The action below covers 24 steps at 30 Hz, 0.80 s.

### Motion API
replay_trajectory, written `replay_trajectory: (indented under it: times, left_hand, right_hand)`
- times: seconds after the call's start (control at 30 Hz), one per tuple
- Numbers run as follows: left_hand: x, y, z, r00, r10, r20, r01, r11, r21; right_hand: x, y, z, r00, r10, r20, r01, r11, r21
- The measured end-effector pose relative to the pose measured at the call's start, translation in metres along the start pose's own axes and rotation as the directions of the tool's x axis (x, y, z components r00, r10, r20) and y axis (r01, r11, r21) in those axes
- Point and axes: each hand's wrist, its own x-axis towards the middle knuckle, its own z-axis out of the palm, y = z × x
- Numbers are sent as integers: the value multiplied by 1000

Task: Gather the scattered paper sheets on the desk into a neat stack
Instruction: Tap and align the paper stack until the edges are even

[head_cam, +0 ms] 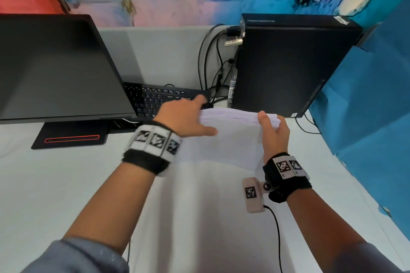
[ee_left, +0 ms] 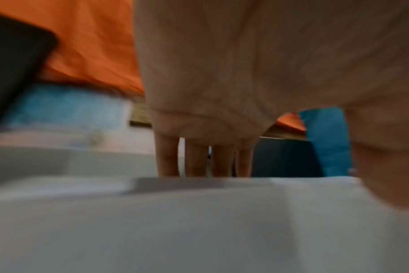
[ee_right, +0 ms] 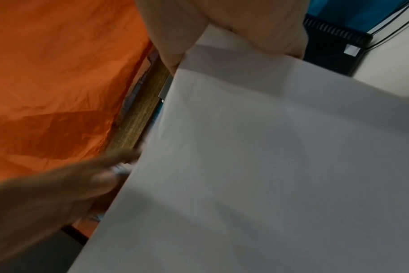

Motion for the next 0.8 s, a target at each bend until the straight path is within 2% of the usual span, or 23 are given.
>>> replay_trajectory:
  times: [0.07, 0.13, 0.23, 0.3, 0.43, 0.53, 0.63, 0.7, 0.73, 0.77, 0.8]
  left_hand:
    - [13, 31, 5, 987, 157, -11, -157, 987, 31]
    - [20, 53, 21, 972, 231, -37, -226, 970, 94]
    - [23, 65, 39, 968, 227, -111, -195, 951, 240]
    - [22, 65, 43, 956, 241, -167, -194, 946, 259]
    - [23, 64, 38, 958, 259, -124, -225, 945, 238]
    - [20, 61, 32, 958, 270, -95, -248, 949, 197]
    - [18, 41, 18, 955, 255, -154, -247, 967, 69]
    - [15, 19, 9, 958, 197, -210, -226, 966, -124]
    - [12, 8, 6, 960, 163, -227, -221, 941, -257]
    - [9, -5, 8, 963, 134, -236, -223, 888, -403]
    - [5, -14, 12, 963, 107, -248, -230, 803, -549]
  right_hand:
    - [0, 0, 0, 1000, -3, 6, 3, 1000, 8]
    - [1, 1, 0, 1000, -7, 15, 6, 1000, 24]
    - [4, 4, -1, 1000, -12, 27, 12, 1000, 26]
    - [5, 7, -1, 999, -21, 33, 21, 1000, -1]
    - [7, 9, -2, 998, -55, 41, 54, 999, 4]
    - [6, 22, -12, 985, -111, 131, 106, 993, 44]
    - [12, 44, -29, 986, -62, 153, 71, 996, -52]
    - [15, 54, -39, 985, 77, 154, -82, 996, 24]
    - [15, 55, -42, 972, 115, 207, -139, 985, 104]
    - [18, 56, -43, 956, 97, 276, -148, 974, 172]
    - [17, 50, -41, 937, 68, 342, -142, 970, 196]
